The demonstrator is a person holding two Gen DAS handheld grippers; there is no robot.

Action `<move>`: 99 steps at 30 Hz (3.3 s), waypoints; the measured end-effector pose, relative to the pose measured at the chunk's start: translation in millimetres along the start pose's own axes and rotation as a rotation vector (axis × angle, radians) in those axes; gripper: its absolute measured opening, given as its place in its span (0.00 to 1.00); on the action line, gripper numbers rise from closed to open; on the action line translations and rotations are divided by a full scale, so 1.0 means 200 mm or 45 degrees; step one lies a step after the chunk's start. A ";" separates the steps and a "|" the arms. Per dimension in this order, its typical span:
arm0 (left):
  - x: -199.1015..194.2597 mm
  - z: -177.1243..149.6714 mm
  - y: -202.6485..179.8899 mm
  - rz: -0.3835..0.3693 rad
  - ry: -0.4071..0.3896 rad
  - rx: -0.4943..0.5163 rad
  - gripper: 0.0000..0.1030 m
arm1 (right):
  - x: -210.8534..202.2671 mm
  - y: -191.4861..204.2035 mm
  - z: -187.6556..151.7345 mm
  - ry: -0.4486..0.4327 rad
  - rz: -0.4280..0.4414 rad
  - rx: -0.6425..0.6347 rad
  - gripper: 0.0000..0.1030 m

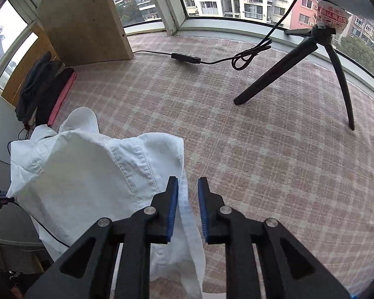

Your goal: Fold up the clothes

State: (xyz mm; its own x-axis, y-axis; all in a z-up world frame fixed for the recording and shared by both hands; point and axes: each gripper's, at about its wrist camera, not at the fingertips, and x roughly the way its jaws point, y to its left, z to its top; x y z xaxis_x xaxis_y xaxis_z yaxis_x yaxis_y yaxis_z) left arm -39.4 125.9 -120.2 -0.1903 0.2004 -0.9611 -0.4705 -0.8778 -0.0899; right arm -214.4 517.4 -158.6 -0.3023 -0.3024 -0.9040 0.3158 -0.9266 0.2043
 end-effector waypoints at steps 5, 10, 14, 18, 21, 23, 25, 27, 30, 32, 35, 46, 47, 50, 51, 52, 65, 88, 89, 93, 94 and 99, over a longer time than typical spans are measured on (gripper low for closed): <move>0.14 -0.10 -0.08 -0.051 0.043 -0.116 0.00 | 0.08 0.00 0.02 0.108 0.023 -0.128 0.42; 0.09 -0.10 -0.05 -0.043 0.009 -0.152 0.00 | 0.22 0.02 0.06 0.188 0.041 -0.185 0.53; 0.06 -0.10 -0.02 -0.037 -0.013 -0.165 0.00 | 0.21 0.03 0.08 0.129 0.144 -0.029 0.01; -0.01 -0.09 -0.01 -0.064 -0.078 -0.132 0.00 | -0.23 0.19 0.19 -0.143 0.124 -0.043 0.01; -0.08 -0.07 0.00 -0.101 -0.167 -0.097 0.00 | -0.67 0.40 0.33 -0.313 0.025 -0.140 0.01; -0.12 -0.06 0.01 -0.127 -0.226 -0.073 0.00 | -0.97 0.58 0.43 -0.420 -0.064 -0.219 0.01; -0.17 -0.04 0.01 -0.152 -0.285 -0.050 0.00 | -1.25 0.77 0.52 -0.511 -0.146 -0.286 0.01; -0.22 -0.02 0.03 -0.172 -0.350 -0.024 0.00 | -1.51 0.96 0.60 -0.597 -0.254 -0.349 0.01; -0.40 0.04 0.09 -0.158 -0.490 0.020 0.00 | -1.85 1.23 0.67 -0.709 -0.383 -0.406 0.01; -0.54 0.08 0.16 -0.138 -0.594 0.035 0.00 | -2.06 1.40 0.69 -0.787 -0.458 -0.438 0.01; -0.74 0.13 0.29 -0.094 -0.728 0.048 0.00 | -2.32 1.59 0.65 -0.879 -0.562 -0.451 0.01; -1.18 0.29 0.64 0.115 -0.904 0.112 0.00 | -2.66 1.92 0.49 -0.897 -0.703 -0.336 0.01; -1.20 0.28 0.68 0.125 -0.905 0.101 0.00 | -2.63 1.94 0.49 -0.889 -0.702 -0.332 0.01; -1.23 0.24 0.80 0.184 -0.898 0.069 0.00 | -2.51 2.02 0.58 -0.857 -0.686 -0.350 0.01; -1.23 0.22 0.83 0.212 -0.889 0.055 0.00 | -2.46 2.05 0.62 -0.841 -0.673 -0.358 0.01; -1.23 0.19 0.87 0.233 -0.879 0.034 0.00 | -2.41 2.07 0.66 -0.826 -0.671 -0.371 0.01; -1.01 -0.17 0.74 0.282 -0.820 -0.049 0.00 | -1.70 1.50 0.88 -0.546 -0.703 -0.288 0.01; 0.04 0.35 0.30 0.098 -0.453 -0.125 0.06 | -1.68 0.94 0.44 -0.409 -0.479 -0.260 0.01; 0.01 0.32 0.25 0.098 -0.479 -0.125 0.06 | -1.69 0.93 0.44 -0.409 -0.478 -0.263 0.01; -0.14 0.21 0.04 0.037 -0.622 -0.128 0.17 | -1.69 0.91 0.44 -0.412 -0.456 -0.277 0.01; -0.18 0.19 -0.01 0.005 -0.644 -0.123 0.17 | -1.69 0.91 0.44 -0.413 -0.451 -0.280 0.01; -0.31 0.21 -0.37 -0.145 -0.648 0.106 0.17 | -1.69 0.90 0.43 -0.410 -0.434 -0.294 0.01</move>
State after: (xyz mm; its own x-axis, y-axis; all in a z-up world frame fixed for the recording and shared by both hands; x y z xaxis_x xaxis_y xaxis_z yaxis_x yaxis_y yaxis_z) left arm -28.3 197.4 -42.7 -0.5185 0.4966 -0.6960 -0.5755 -0.8048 -0.1455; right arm -131.8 433.1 215.7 -0.6722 -0.0791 -0.7362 0.3303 -0.9219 -0.2024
